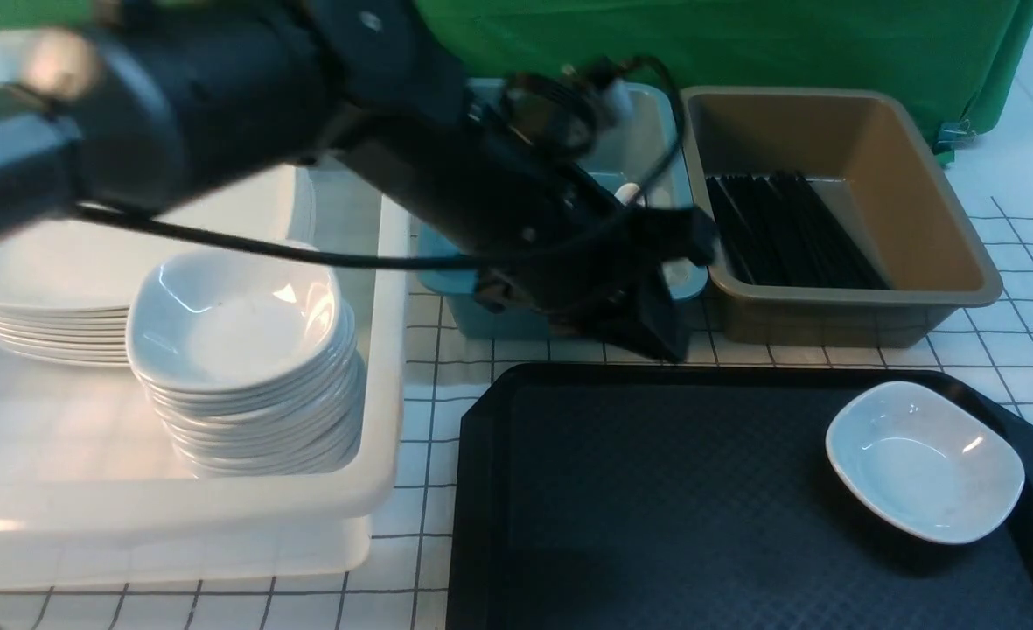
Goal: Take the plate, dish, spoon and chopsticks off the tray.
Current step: Use the left arm to grab a small plate from the dinner plate
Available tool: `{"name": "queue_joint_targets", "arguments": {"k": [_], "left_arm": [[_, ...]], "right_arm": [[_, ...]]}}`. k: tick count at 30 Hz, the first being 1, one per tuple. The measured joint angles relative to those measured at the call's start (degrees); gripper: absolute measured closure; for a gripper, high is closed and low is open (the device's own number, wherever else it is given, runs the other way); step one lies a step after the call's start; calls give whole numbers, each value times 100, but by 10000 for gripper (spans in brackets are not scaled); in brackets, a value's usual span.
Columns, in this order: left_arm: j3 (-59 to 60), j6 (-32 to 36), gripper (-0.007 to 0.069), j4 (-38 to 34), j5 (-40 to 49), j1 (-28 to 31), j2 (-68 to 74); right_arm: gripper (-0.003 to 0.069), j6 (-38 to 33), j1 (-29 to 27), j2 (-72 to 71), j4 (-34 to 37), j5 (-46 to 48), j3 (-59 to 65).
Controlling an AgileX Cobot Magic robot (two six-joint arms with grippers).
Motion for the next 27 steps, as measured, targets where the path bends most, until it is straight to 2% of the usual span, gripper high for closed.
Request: {"name": "queue_joint_targets", "arguments": {"k": [5, 11, 16, 27], "left_arm": [[-813, -90, 416, 66, 134, -477, 1053], [-1637, -550, 306, 71, -483, -780, 2005], [-2006, -967, 274, 58, -907, -915, 2633], [-2063, -1111, 268, -247, -1787, -1041, 3177]], "right_arm": [[650, 0, 0, 0, 10, 74, 0], [649, 0, 0, 0, 13, 79, 0], [647, 0, 0, 0, 13, 79, 0], [640, 0, 0, 0, 32, 79, 0]]}}
